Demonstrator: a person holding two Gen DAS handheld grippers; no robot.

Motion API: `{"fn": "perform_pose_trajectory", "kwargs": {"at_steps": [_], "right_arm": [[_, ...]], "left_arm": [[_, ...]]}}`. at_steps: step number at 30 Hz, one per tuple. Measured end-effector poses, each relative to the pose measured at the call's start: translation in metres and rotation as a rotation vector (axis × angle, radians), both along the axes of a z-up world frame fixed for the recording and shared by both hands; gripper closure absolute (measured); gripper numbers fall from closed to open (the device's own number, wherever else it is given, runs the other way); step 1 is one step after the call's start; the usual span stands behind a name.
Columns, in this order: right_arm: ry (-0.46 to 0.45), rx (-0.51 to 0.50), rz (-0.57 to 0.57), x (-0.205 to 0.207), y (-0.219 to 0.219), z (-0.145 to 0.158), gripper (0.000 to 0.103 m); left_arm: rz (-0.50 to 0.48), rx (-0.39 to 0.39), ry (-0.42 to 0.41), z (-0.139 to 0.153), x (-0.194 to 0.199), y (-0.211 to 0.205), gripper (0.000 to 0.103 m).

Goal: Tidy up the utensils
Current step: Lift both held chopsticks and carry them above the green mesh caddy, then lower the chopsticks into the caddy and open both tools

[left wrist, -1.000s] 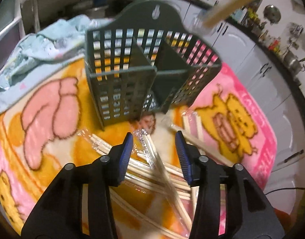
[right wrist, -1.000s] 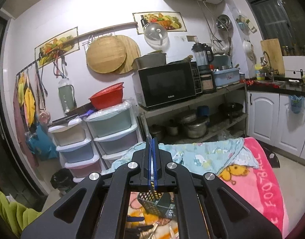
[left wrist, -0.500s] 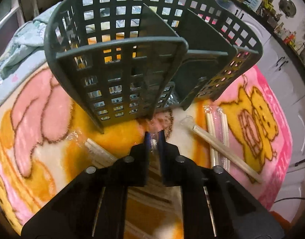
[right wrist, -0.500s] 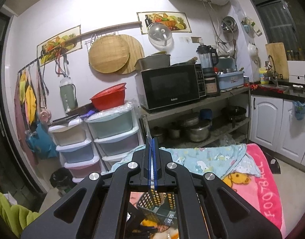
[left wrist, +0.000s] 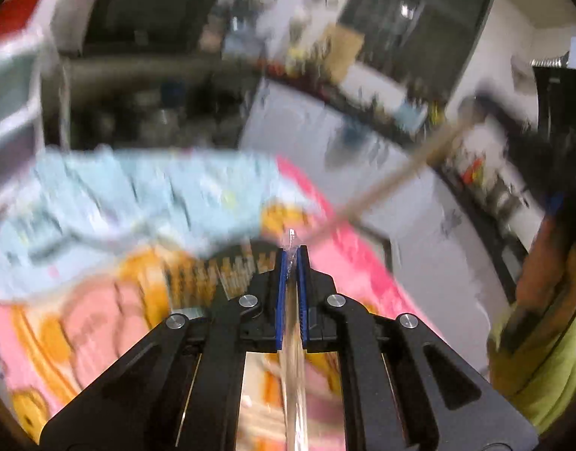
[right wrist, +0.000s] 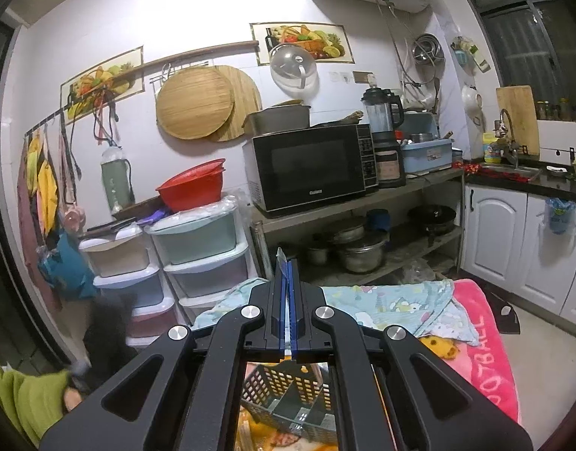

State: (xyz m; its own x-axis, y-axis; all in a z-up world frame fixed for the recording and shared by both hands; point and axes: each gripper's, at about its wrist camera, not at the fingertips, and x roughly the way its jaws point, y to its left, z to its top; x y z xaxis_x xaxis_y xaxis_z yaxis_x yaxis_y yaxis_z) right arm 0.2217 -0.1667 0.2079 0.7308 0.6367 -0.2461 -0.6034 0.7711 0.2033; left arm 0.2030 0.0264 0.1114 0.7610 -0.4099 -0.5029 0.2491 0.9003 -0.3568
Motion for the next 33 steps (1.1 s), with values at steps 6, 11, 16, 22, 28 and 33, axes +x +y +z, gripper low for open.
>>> {"fn": "perform_pose_trajectory", "kwargs": {"at_steps": [6, 11, 16, 22, 28, 33], "right_arm": [[0.015, -0.019, -0.005, 0.005, -0.003, -0.003, 0.101], [0.069, -0.048, -0.006, 0.014, 0.002, -0.020, 0.101], [0.122, -0.067, -0.006, 0.024, 0.008, -0.040, 0.101], [0.195, -0.073, -0.010, 0.034, 0.012, -0.065, 0.101], [0.247, -0.072, -0.022, 0.039, 0.013, -0.083, 0.100], [0.258, -0.076, -0.053, 0.036, 0.011, -0.089, 0.061]], "left_arm": [[0.141, -0.051, -0.145, 0.038, 0.020, 0.017, 0.100], [0.243, -0.062, -0.223, 0.036, 0.033, 0.028, 0.100], [0.295, -0.032, -0.254, 0.020, 0.040, 0.034, 0.100], [0.320, -0.006, -0.292, 0.005, 0.042, 0.036, 0.100], [0.326, 0.000, -0.279, -0.007, 0.043, 0.038, 0.099], [0.319, -0.019, -0.261, -0.015, 0.037, 0.043, 0.064]]}}
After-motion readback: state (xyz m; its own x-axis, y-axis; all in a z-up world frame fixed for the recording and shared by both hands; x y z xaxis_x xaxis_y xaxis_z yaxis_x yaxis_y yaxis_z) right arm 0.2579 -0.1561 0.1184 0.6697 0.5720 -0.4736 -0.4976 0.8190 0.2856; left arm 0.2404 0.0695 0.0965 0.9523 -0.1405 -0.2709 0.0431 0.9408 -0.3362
